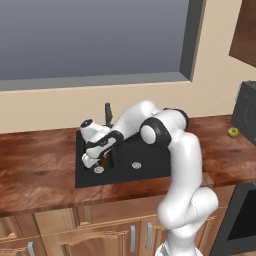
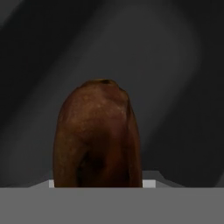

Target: Turn on the sink faucet. Then move the sweet potato from the counter to the sink. Turn off the sink. Move the vegetable from the sink to the pot next to the stove. Finally move the pot to the rear left burner.

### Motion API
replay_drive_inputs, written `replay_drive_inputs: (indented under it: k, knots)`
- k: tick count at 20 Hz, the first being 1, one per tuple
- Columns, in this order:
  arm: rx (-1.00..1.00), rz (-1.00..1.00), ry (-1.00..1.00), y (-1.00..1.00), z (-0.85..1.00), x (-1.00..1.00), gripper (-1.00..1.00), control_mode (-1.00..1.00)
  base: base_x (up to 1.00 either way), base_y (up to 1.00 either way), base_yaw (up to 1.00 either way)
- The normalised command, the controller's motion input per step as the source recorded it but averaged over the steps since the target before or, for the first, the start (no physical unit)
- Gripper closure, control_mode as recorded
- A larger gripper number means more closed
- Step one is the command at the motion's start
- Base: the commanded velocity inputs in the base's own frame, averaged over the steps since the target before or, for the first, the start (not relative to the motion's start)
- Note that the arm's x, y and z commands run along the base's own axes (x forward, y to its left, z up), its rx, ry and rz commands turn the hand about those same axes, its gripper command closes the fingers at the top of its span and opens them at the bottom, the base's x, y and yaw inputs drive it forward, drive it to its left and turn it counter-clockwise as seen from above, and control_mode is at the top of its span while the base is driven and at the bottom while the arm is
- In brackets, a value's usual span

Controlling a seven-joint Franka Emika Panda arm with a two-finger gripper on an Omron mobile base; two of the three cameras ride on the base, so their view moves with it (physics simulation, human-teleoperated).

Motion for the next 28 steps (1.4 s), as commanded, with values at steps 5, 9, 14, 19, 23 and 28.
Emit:
replay_drive_inputs:
  k: [5, 9, 14, 19, 23, 28]
  knots:
    - [0.0, 0.0, 0.0, 0.0, -0.19, 0.19, 1.0, -1.0, 0.0, 0.0, 0.0]
    - [0.0, 0.0, 0.0, 0.0, -0.18, 0.19, 1.0, -1.0, 0.0, 0.0, 0.0]
    - [0.0, 0.0, 0.0, 0.0, -0.2, 0.18, 1.0, -1.0, 0.0, 0.0, 0.0]
    - [0.0, 0.0, 0.0, 0.0, -0.21, 0.18, 1.0, -1.0, 0.0, 0.0, 0.0]
    - [0.0, 0.0, 0.0, 0.0, -0.2, 0.16, 1.0, -1.0, 0.0, 0.0, 0.0]
    - [0.0, 0.04, 0.0, 0.0, -0.23, 0.1, 1.0, -1.0, 0.0, 0.0, 0.0]
